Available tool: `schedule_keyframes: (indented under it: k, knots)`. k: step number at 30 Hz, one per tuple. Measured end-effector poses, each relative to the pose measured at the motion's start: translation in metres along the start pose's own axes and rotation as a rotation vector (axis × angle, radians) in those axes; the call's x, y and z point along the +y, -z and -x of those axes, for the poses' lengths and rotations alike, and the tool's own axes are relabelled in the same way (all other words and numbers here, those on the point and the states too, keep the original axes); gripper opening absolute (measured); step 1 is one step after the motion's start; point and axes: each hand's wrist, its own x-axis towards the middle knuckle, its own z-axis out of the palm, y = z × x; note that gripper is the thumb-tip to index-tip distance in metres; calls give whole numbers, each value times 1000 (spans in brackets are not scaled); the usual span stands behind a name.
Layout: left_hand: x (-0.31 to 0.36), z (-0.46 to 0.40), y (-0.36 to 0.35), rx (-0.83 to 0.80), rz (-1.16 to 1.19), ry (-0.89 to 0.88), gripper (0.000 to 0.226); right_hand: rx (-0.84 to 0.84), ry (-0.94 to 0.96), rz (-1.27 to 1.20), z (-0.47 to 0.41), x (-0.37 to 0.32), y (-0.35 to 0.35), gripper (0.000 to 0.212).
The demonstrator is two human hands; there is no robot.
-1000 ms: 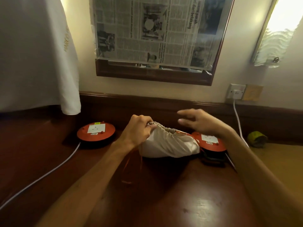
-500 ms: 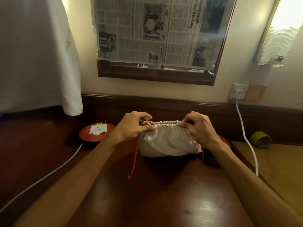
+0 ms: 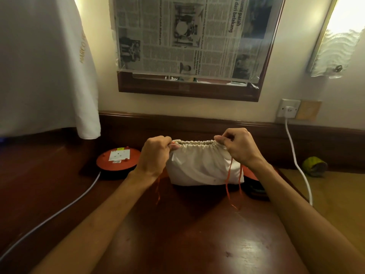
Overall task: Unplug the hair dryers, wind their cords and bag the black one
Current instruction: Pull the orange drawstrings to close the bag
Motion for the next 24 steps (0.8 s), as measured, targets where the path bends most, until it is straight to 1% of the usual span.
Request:
schedule_keyframes:
  k: [2, 6, 10, 13, 16, 20, 24]
  knots:
    - [-1, 1, 0, -15, -45, -30, 26, 6, -26, -23, -1, 1, -2, 26]
    - [-9, -9, 16, -100, -22, -81, 14, 3, -30, -49, 0, 0, 3, 25]
    - [-15, -18, 32, -199, 30, -98, 8, -74, -39, -143, 8, 5, 11, 21]
    - [-20, -18, 39, -249, 27, -114, 5, -104, -81, -182, 19, 19, 19, 23]
    - [-23, -17, 42, -227, 18, -154, 11, -104, -100, -213, 26, 24, 25, 22]
    - [-29, -15, 48, -156, -22, -194, 15, -73, -55, -95, 23, 30, 32, 20]
    - [-44, -13, 53, -121, -49, -173, 14, -26, -27, 27, 22, 44, 40, 26]
